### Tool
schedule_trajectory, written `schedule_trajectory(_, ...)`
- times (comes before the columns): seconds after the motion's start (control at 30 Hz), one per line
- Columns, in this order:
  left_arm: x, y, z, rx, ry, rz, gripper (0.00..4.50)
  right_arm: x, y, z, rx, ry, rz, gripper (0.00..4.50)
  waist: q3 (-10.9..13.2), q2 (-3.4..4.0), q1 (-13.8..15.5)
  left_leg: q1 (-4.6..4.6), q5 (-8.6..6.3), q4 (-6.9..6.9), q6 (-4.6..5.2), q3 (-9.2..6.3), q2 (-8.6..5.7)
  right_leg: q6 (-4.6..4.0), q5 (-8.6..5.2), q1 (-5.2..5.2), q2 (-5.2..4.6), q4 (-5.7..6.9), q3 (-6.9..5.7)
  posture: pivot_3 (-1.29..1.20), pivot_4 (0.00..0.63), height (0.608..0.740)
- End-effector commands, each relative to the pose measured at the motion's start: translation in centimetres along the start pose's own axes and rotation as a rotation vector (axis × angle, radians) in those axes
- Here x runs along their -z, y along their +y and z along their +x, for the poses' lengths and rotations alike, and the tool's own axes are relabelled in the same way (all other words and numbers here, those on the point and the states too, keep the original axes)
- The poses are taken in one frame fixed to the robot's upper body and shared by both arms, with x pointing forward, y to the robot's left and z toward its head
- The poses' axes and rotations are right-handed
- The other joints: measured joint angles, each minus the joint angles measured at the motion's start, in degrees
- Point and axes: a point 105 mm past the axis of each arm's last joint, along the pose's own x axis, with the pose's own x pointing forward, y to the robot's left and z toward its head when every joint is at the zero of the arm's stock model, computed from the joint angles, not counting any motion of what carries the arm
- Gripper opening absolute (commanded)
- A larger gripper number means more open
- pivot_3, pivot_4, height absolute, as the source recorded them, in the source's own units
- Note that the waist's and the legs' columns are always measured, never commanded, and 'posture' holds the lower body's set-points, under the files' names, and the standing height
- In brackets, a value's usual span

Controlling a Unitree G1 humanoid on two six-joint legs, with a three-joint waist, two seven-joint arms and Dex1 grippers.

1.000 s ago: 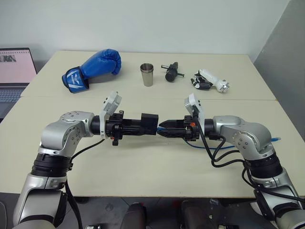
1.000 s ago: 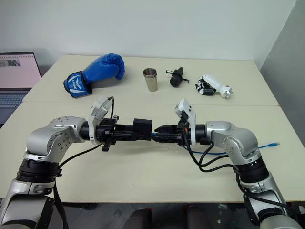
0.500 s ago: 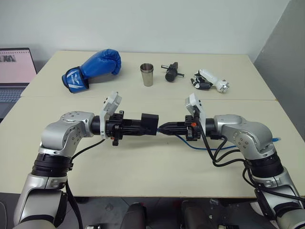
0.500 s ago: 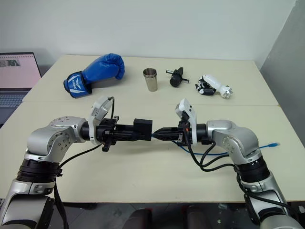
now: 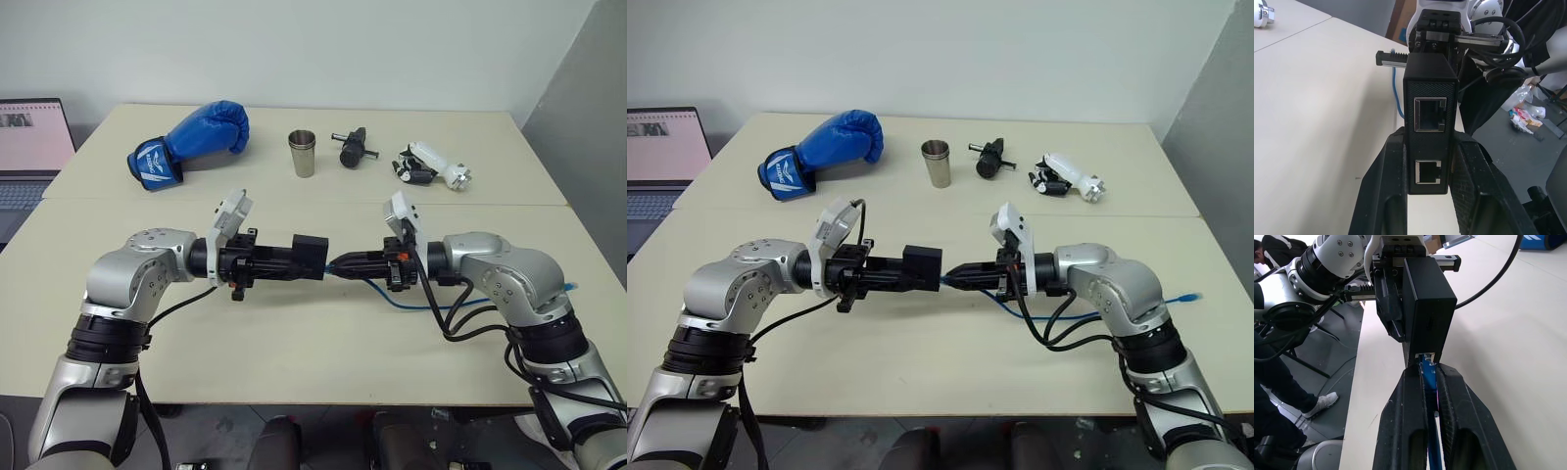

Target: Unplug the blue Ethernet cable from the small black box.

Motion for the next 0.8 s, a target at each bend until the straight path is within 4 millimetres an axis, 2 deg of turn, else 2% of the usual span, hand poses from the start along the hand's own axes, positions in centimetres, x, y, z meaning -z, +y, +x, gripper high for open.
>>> schedule_trajectory(0.03,-1.3,0.0,-0.7,-0.024,-0.020,0.040,0.80,-1.5,-0.2,-0.6,0.030,-0.042,-0.025,0.03,0.0,0.00,0.0,0.00,0.00,0.00,0.00,0.00,0.00,0.00,0.00,0.00,0.00,0.00,0.00,0.00,0.150,0.740)
schedule_trajectory(0.07,-1.2,0.0,-0.6,-0.020,-0.021,0.040,0.80,-1.6,-0.4,-0.5,0.040,-0.051,-0.029,0.03,0.0,0.00,0.0,0.00,0.00,0.00,0.00,0.00,0.00,0.00,0.00,0.00,0.00,0.00,0.00,0.00,0.150,0.740)
schedule_trajectory(0.1,-1.2,-0.1,-0.5,-0.016,-0.021,0.040,0.80,-1.7,-0.4,-0.4,0.043,-0.058,-0.029,0.73,0.0,0.00,0.0,0.00,0.00,0.00,0.00,0.00,0.00,0.00,0.00,0.00,0.00,0.00,0.00,0.00,0.150,0.740)
schedule_trajectory(0.27,-1.2,-0.3,-0.1,0.003,-0.021,0.037,0.80,-2.2,-0.2,0.0,0.038,-0.088,-0.018,1.73,0.0,0.00,0.0,0.00,0.00,0.00,0.00,0.00,0.00,0.00,0.00,0.00,0.00,0.00,0.00,0.00,0.150,0.740)
schedule_trajectory(0.63,-1.0,-0.5,0.0,0.021,-0.008,0.033,0.80,-1.1,0.6,-0.5,-0.018,-0.035,0.028,1.73,0.0,0.01,0.0,-0.01,0.00,-0.01,0.00,0.00,-0.01,0.00,0.00,0.00,0.00,-0.01,0.00,0.00,0.150,0.740)
schedule_trajectory(0.8,-1.0,-0.5,-0.1,0.025,-0.006,0.034,0.80,-0.9,0.4,-0.3,-0.012,-0.034,0.036,1.73,0.0,0.01,0.0,0.00,0.00,-0.02,0.00,0.00,0.00,0.00,0.00,-0.01,0.00,-0.01,0.00,0.00,0.150,0.740)
